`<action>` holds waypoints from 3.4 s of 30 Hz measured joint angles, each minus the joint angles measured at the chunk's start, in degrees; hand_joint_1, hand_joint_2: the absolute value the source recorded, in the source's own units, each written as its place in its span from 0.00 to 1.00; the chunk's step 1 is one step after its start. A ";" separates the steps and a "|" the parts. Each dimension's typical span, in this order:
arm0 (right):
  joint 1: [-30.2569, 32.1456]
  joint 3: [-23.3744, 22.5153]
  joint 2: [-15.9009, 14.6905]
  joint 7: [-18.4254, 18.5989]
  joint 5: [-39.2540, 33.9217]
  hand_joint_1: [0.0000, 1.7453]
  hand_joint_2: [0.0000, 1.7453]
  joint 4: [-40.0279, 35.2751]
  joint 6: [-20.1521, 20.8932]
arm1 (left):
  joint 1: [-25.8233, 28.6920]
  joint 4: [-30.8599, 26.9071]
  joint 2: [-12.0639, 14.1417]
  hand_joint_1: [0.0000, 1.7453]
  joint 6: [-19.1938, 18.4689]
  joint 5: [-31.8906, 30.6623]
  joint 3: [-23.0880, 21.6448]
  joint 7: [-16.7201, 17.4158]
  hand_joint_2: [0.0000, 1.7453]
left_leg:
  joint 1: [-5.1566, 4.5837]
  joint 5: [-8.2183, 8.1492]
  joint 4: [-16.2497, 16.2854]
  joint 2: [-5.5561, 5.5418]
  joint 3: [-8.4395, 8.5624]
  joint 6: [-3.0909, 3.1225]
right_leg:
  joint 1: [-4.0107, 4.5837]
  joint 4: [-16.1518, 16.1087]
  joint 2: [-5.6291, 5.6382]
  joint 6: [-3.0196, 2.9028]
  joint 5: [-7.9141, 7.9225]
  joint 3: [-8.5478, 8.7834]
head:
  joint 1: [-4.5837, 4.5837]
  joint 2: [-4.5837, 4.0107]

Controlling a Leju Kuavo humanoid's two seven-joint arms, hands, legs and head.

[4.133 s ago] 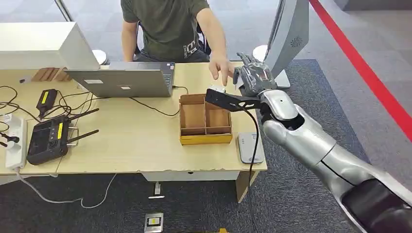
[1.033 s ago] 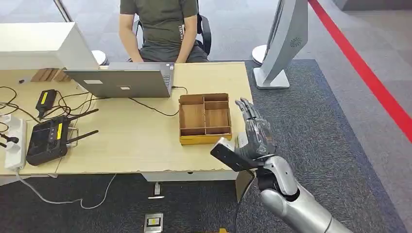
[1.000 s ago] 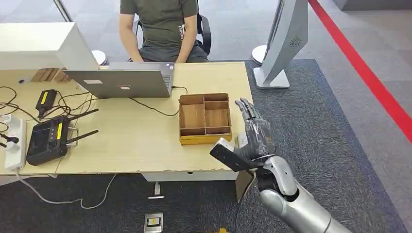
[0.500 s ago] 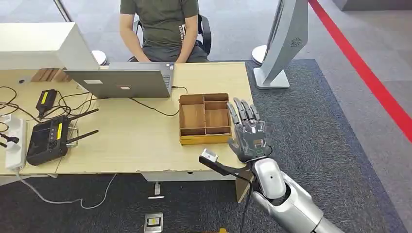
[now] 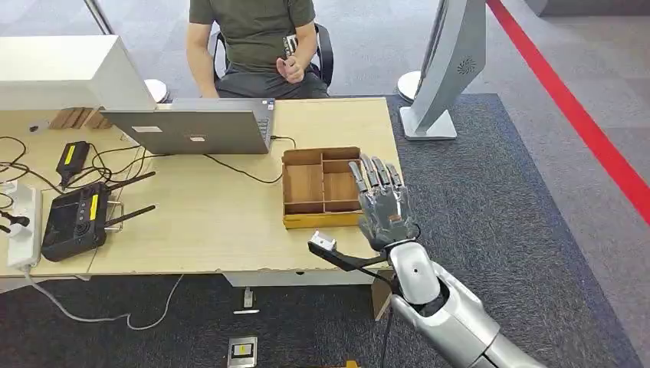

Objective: Pass the card to the sensor for recognition and then transmit it.

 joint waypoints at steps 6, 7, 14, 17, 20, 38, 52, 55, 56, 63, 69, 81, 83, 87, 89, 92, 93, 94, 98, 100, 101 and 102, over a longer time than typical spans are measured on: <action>-0.12 0.04 0.22 0.00 0.00 0.00 1.00 0.31 0.26 | 0.01 0.00 0.00 0.00 0.00 0.00 -0.02 -0.02 0.00 | 0.00 0.00 0.00 0.00 0.00 0.00 | 0.00 0.00 0.00 0.00 0.00 0.00 | 0.00 0.00; -0.12 0.04 0.22 0.00 0.00 0.00 1.00 0.31 0.26 | 0.01 0.00 0.00 0.00 0.00 0.00 -0.02 -0.02 0.00 | 0.00 0.00 0.00 0.00 0.00 0.00 | 0.00 0.00 0.00 0.00 0.00 0.00 | 0.00 0.00; -2.82 0.55 2.60 5.93 -9.53 0.00 1.00 2.84 10.84 | -0.19 0.00 0.02 0.00 -0.35 0.70 -0.09 0.11 0.00 | 0.00 0.01 0.00 0.00 0.01 -0.01 | 0.00 0.01 0.00 0.00 0.00 0.00 | 0.00 0.00; -2.94 0.50 2.60 7.12 -10.47 0.00 1.00 1.99 11.00 | -0.19 0.02 0.02 0.00 -0.33 0.79 -0.11 0.24 0.00 | 0.00 0.01 0.00 0.00 0.01 -0.01 | 0.00 0.01 0.00 0.00 0.00 -0.01 | 0.00 0.02; -2.99 0.50 2.62 7.21 -10.54 0.00 1.00 1.75 11.00 | -0.22 0.00 0.02 0.00 -0.33 0.79 -0.11 0.22 0.00 | 0.00 0.01 0.00 0.00 0.01 -0.01 | 0.00 0.00 0.00 0.00 0.00 -0.01 | 0.00 0.00; -3.02 0.48 2.67 7.21 -10.60 0.00 1.00 0.94 11.06 | -0.23 0.02 0.02 0.00 -0.33 0.79 -0.37 0.22 0.00 | 0.00 0.01 0.00 0.00 0.01 -0.01 | 0.00 0.01 0.00 0.00 0.00 -0.01 | 0.00 0.00; -3.02 0.48 2.67 7.21 -10.60 0.00 1.00 0.94 11.06 | -0.23 0.02 0.02 0.00 -0.33 0.79 -0.37 0.24 0.00 | 0.00 0.01 0.00 0.00 0.01 -0.01 | 0.00 0.01 0.00 0.00 0.00 -0.01 | 0.00 0.00; -3.02 0.48 2.67 7.21 -10.60 0.00 1.00 0.94 11.06 | -0.23 0.02 0.02 0.00 -0.31 0.79 -0.37 0.24 0.00 | 0.00 0.01 0.00 0.00 0.01 -0.01 | 0.00 0.01 0.00 0.00 0.00 -0.01 | 0.00 0.00; -3.02 0.48 2.67 7.21 -10.60 0.00 1.00 0.94 11.06 | -0.23 0.02 0.02 0.00 -0.31 0.79 -0.37 0.24 0.00 | 0.00 0.01 0.00 0.00 0.01 -0.01 | 0.00 0.01 0.00 0.00 0.00 -0.01 | 0.00 0.00; -3.02 0.48 2.67 7.21 -10.60 0.00 1.00 0.94 11.06 | -0.23 0.02 0.02 0.00 -0.31 0.79 -0.37 0.24 0.00 | 0.00 0.01 0.00 0.00 0.01 -0.01 | 0.00 0.01 0.00 0.00 0.00 -0.01 | 0.00 0.00; 1.41 0.37 0.25 8.11 -8.24 0.00 1.00 -6.02 10.47 | 0.30 0.02 0.02 0.00 0.72 3.34 -0.37 -1.18 0.00 | 0.00 -0.04 0.03 -0.17 0.12 0.02 | 0.00 -0.04 -0.15 0.05 -0.16 0.12 | 0.00 0.00; 8.99 0.28 -5.29 8.74 -6.84 0.00 1.00 -24.04 13.01 | 1.57 0.09 0.13 0.00 1.05 4.22 -0.37 -1.88 0.00 | 0.00 -0.17 0.01 0.04 0.15 -0.01 | 0.00 -0.02 0.08 0.00 -0.18 0.07 | 0.07 0.00; 9.19 0.28 -5.62 8.61 -6.84 0.00 1.00 -25.02 12.98 | 1.57 0.09 0.13 0.00 1.05 4.22 -0.37 -1.88 0.00 | 0.00 -0.17 0.01 0.04 0.16 -0.02 | 0.00 -0.01 0.08 0.00 -0.18 0.09 | 0.07 0.00; 9.27 0.28 -6.29 8.50 -6.86 0.00 1.00 -26.88 12.98 | 1.56 0.09 0.13 0.00 1.05 4.22 -0.37 -1.88 0.00 | 0.00 -0.16 0.01 0.03 0.18 -0.02 | 0.00 -0.01 0.08 0.01 -0.17 0.11 | 0.07 0.02; 9.27 0.28 -6.51 8.50 -6.93 0.00 1.00 -27.40 12.98 | 1.56 0.09 0.13 0.00 1.05 4.22 -0.37 -1.88 0.00 | 0.00 -0.17 0.01 0.03 0.18 -0.01 | 0.00 -0.01 0.08 0.01 -0.18 0.11 | 0.07 0.00; 9.26 0.28 -6.86 8.50 -7.02 0.00 1.00 -28.30 12.98 | 1.55 0.09 0.13 0.00 1.05 4.22 -0.37 -1.88 0.00 | 0.00 -0.17 0.01 0.03 0.17 -0.02 | 0.00 -0.01 0.08 0.01 -0.18 0.11 | 0.09 0.00; 9.28 0.28 -6.93 8.50 -7.04 0.00 1.00 -28.52 12.99 | 1.55 0.09 0.13 0.00 1.05 4.22 -0.37 -1.88 0.00 | 0.00 -0.17 0.01 0.03 0.16 -0.02 | 0.00 -0.01 0.08 0.01 -0.18 0.10 | 0.06 0.02; 9.27 0.28 -7.04 8.48 -7.04 0.00 1.00 -28.65 12.98 | 1.55 0.09 0.13 0.00 1.05 4.22 -0.37 -1.88 0.00 | 0.00 -0.17 0.01 0.03 0.16 -0.02 | -0.01 -0.01 0.08 0.01 -0.18 0.10 | 0.09 0.00; 9.27 0.31 -7.12 8.35 -7.13 0.00 1.00 -29.02 13.05 | 1.53 0.09 0.13 0.00 1.05 4.22 -0.37 -1.81 0.00 | 0.00 -0.17 0.01 0.03 0.16 -0.02 | 0.00 -0.01 0.08 0.01 -0.18 0.11 | 0.07 0.02; 9.24 0.31 -7.15 8.31 -7.13 0.00 1.00 -29.07 13.05 | 1.53 0.09 0.13 0.00 1.05 4.22 -0.37 -1.77 0.00 | 0.00 -0.17 0.01 0.03 0.16 -0.02 | 0.00 -0.01 0.08 0.01 -0.18 0.11 | 0.06 0.00; 9.25 0.31 -7.17 8.31 -7.13 0.00 1.00 -29.07 13.05 | 1.53 0.09 0.13 0.00 1.05 4.22 -0.37 -1.73 0.00 | 0.00 -0.17 0.01 0.03 0.16 -0.02 | 0.00 -0.01 0.08 0.01 -0.18 0.11 | 0.07 0.02; 9.24 0.31 -7.19 8.31 -7.13 0.00 1.00 -29.07 13.05 | 1.53 0.09 0.13 0.00 1.05 4.22 -0.37 -1.70 0.00 | 0.00 -0.17 0.01 0.03 0.16 -0.02 | 0.00 -0.01 0.08 0.01 -0.18 0.11 | 0.07 0.02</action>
